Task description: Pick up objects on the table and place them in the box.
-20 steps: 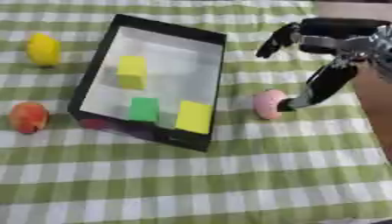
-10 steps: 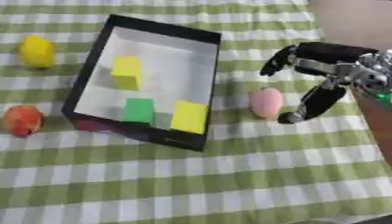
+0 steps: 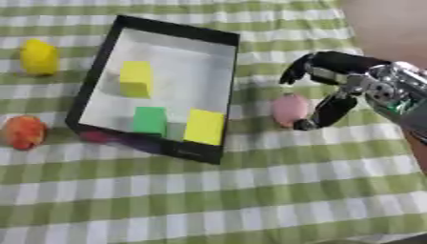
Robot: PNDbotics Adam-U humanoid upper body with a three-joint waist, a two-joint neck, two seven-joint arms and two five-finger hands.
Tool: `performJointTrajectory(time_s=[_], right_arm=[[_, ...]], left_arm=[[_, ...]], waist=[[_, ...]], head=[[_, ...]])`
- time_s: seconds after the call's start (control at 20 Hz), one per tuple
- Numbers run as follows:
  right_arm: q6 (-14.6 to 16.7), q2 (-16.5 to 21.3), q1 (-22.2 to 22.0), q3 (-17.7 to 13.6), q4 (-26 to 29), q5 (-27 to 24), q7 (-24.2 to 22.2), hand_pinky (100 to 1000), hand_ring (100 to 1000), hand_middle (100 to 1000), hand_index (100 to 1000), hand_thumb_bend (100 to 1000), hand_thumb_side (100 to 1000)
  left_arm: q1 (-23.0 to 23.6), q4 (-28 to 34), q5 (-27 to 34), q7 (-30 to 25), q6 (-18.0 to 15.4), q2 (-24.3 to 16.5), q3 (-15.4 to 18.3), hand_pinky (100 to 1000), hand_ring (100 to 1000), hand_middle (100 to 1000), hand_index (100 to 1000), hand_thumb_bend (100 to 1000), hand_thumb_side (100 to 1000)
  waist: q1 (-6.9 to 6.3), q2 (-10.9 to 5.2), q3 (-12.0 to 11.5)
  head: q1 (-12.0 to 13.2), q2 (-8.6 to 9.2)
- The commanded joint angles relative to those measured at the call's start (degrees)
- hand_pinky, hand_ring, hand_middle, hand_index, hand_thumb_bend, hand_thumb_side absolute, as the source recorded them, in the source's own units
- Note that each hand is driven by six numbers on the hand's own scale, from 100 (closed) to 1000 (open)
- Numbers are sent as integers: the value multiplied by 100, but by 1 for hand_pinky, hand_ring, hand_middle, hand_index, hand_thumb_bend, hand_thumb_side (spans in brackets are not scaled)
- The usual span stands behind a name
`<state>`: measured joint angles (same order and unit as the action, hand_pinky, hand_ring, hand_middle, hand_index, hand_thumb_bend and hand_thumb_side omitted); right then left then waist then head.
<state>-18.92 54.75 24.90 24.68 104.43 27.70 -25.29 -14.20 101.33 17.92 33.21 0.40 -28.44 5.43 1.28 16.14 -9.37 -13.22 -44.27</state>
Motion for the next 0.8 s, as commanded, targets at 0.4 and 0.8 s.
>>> performJointTrajectory(time_s=[0.4,0.8], right_arm=[[196,-58,185,140,-572,245,64,827,750,586,689,480,100],[251,323,56,-18,331,-311,211,785,646,423,515,406,100]], left_arm=[[-76,67,11,-20,3,-76,24,759,734,729,865,847,644],[-72,67,-6,-20,2,-101,28,760,735,730,864,845,645]], waist=[[-105,76,-43],[-66,52,-4]], head=[[-15,15],[32,15]])
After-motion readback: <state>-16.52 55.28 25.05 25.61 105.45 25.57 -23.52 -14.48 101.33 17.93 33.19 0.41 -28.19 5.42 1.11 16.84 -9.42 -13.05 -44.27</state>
